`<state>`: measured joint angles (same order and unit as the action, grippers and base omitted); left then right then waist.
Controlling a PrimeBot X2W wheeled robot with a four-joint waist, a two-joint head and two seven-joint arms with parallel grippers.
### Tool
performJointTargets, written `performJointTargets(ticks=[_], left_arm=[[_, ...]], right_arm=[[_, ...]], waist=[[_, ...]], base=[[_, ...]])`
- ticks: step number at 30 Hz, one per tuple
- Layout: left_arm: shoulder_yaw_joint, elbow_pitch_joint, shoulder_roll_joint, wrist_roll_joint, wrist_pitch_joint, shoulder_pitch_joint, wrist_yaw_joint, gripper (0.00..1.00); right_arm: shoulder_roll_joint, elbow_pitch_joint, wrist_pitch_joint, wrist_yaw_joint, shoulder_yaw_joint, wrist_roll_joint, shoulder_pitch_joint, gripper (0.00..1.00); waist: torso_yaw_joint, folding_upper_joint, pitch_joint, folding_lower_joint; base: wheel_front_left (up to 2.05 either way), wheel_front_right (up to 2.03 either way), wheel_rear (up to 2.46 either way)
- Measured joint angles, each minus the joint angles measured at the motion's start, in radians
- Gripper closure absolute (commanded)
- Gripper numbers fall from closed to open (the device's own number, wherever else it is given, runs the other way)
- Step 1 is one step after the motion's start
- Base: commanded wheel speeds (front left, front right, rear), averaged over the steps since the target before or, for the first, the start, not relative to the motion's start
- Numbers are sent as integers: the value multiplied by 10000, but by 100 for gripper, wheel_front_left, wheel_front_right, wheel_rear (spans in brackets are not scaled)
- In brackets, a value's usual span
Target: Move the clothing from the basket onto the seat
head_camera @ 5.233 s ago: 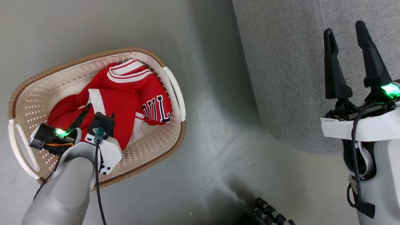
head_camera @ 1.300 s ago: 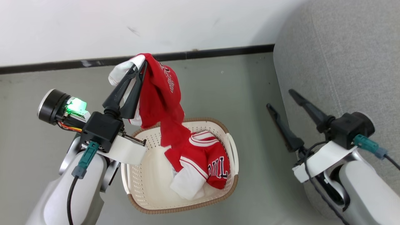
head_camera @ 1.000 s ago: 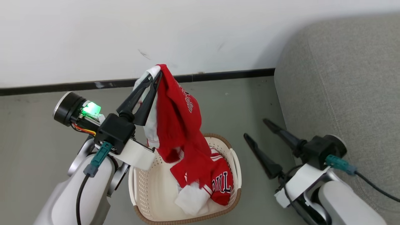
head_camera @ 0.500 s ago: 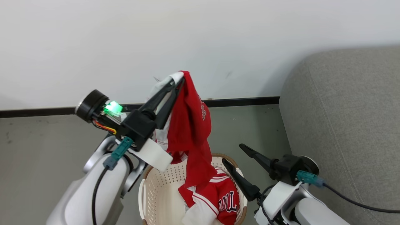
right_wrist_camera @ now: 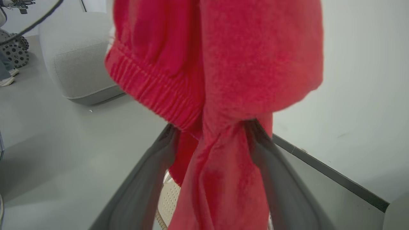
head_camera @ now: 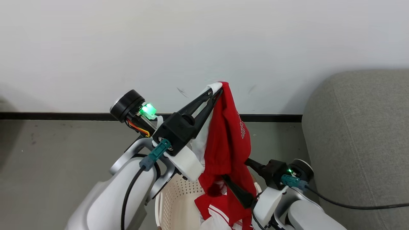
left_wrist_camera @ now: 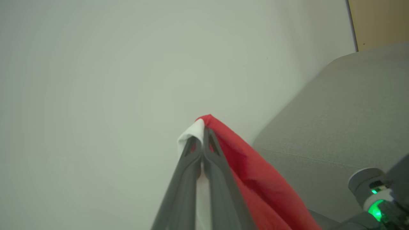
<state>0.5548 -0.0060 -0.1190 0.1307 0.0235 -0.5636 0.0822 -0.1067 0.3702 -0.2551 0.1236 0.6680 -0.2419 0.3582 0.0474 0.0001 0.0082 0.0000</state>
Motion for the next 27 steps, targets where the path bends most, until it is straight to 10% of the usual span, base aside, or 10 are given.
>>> performJointTargets(ticks=[5,7,27], left_arm=[[268,-205,198,27,-238,-69,50,100],[336,-307,240,130,-314,-88,90,100],[-748,1041,127,1532,59,1751,-357,100]], right_arm=[[63,523,0,0,-92,709,300,7],[105,648,0,0,-196,780,352,100],[-299,-234,0,0,-2368,-38,-689,100]], waist=[[305,0,-97,0],[427,0,-129,0],[617,0,-387,0]], base=[[0,0,0],[0,0,0],[0,0,0]])
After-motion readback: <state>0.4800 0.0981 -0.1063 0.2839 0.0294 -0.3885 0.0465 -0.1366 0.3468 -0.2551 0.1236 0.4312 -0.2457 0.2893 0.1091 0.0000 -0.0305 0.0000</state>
